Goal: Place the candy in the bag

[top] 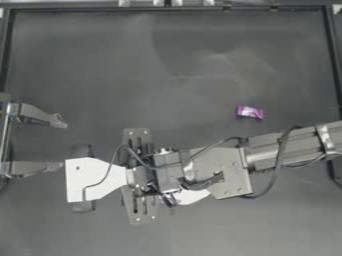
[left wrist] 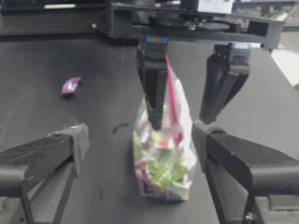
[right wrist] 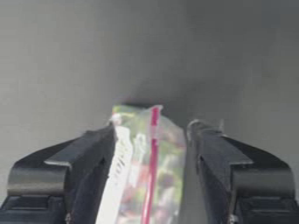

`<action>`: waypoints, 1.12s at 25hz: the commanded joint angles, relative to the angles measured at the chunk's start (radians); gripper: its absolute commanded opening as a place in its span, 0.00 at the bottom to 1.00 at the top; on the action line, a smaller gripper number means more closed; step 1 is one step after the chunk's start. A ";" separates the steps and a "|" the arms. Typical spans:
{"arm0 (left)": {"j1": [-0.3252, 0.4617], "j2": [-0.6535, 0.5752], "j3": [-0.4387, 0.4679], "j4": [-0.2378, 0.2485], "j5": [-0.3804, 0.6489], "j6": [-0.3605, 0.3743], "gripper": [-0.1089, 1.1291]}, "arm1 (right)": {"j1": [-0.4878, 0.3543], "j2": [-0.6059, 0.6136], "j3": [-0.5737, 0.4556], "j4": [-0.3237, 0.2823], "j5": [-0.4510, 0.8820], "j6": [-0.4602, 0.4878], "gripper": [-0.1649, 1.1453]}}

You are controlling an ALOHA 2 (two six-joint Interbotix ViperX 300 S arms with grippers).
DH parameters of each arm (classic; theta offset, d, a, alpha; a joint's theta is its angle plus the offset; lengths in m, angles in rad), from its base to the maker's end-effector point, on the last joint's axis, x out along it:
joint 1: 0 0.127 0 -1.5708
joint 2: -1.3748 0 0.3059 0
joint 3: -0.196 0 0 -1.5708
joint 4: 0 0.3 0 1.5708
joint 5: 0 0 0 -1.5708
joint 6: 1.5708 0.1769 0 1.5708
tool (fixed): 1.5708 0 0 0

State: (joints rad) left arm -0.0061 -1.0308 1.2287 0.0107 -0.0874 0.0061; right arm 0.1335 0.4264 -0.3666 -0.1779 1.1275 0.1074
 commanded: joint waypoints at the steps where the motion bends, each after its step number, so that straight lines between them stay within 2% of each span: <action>1: 0.000 0.015 -0.012 0.002 -0.005 -0.002 0.90 | 0.002 -0.020 -0.029 0.000 0.003 -0.002 0.78; 13: 0.000 0.015 -0.012 0.002 -0.005 -0.002 0.90 | 0.006 -0.012 -0.029 0.002 0.002 0.000 0.72; 23: 0.000 0.015 -0.011 0.000 -0.005 -0.002 0.90 | 0.009 -0.005 -0.034 0.002 0.003 0.000 0.71; 28: 0.000 0.015 -0.011 0.000 -0.006 -0.002 0.90 | 0.011 -0.005 -0.035 0.000 0.003 0.000 0.60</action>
State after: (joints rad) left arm -0.0061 -1.0308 1.2287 0.0107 -0.0890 0.0046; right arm 0.1411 0.4449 -0.3743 -0.1764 1.1321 0.1074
